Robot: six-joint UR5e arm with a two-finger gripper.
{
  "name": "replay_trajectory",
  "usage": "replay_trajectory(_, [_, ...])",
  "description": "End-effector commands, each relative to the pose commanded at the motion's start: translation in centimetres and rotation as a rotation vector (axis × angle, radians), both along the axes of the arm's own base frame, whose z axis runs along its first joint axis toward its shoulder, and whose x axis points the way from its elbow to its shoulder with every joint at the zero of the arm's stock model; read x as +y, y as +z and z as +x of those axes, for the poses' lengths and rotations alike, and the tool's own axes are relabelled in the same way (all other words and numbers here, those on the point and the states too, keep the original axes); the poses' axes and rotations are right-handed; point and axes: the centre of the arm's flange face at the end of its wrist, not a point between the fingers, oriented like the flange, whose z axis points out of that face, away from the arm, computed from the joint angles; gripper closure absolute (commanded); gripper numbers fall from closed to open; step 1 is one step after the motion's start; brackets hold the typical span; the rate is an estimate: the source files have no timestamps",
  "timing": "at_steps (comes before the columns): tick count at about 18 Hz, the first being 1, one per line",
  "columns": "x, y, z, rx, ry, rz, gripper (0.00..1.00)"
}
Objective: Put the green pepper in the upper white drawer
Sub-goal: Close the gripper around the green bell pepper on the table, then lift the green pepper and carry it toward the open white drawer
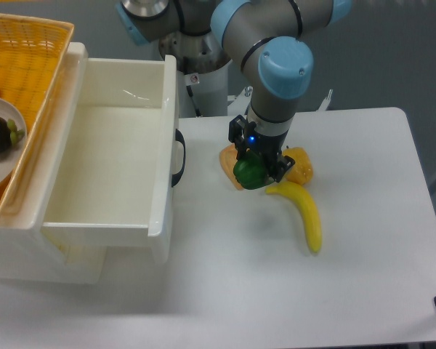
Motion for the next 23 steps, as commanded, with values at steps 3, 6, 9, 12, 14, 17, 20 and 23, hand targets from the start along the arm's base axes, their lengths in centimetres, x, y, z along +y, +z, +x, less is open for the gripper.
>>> replay_trajectory(3, [0.3,0.8,0.1,0.006,0.044,0.004,0.56])
replay_trajectory(6, [0.2,1.6,0.2,0.002,0.098,0.021,0.56])
replay_trajectory(9, [-0.4,2.5,0.7,-0.01,0.115,0.014,0.56])
replay_trajectory(12, [-1.1,3.8,0.4,-0.034,0.23,0.05,0.56])
replay_trajectory(14, [-0.8,5.1,0.3,-0.057,0.335,0.075,0.56])
replay_trajectory(17, [-0.8,7.5,0.9,-0.091,0.435,0.118,0.56])
replay_trajectory(20, [-1.0,9.6,2.2,-0.107,0.496,0.167,0.56])
replay_trajectory(23, [-1.3,11.5,3.6,-0.119,0.521,0.203,0.56])
